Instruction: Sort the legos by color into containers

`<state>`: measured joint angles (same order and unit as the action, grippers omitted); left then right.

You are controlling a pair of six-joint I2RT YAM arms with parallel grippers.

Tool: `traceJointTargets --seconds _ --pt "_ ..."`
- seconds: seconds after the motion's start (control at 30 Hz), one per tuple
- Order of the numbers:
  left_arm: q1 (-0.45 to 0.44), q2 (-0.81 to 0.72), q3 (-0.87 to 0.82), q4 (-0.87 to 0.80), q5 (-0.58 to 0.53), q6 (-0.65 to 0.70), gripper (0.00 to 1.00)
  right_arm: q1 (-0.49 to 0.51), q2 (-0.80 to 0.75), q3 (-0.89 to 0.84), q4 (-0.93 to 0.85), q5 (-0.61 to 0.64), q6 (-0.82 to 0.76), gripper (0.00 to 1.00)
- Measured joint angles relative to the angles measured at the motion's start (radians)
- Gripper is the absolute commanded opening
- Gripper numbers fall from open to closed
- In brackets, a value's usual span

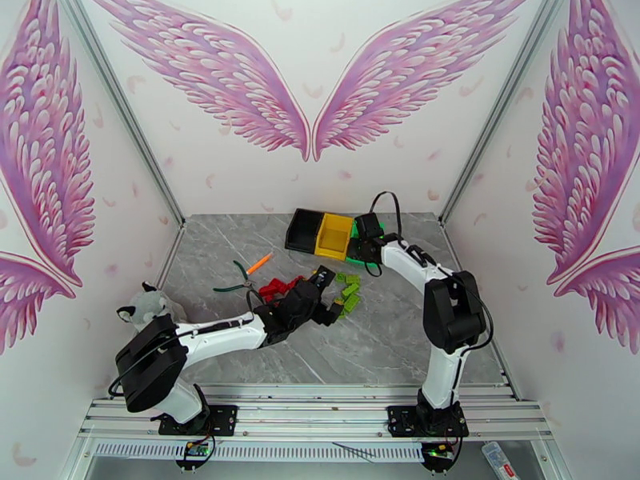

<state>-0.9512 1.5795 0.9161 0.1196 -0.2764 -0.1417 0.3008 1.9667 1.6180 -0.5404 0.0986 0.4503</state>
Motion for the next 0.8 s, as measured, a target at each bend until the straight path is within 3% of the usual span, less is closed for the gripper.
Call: traceJointTargets --seconds 0.27,0.37,0.57,0.8 --pt "0.0 0.0 0.0 -0.011 -0.025 0.008 0.99 -0.042 0.104 0.211 -0.105 0.061 0.011 0.35" --pt "0.003 0.0 0.0 -0.011 -0.031 0.006 0.99 -0.055 0.135 0.253 -0.139 0.07 0.018 0.42" --pt "0.02 -0.002 0.0 -0.011 -0.031 0.0 0.99 -0.067 0.174 0.286 -0.19 0.073 0.019 0.65" --pt "0.068 -0.019 -0.002 -0.01 -0.02 -0.039 0.99 -0.066 0.134 0.211 -0.169 0.066 -0.004 0.66"
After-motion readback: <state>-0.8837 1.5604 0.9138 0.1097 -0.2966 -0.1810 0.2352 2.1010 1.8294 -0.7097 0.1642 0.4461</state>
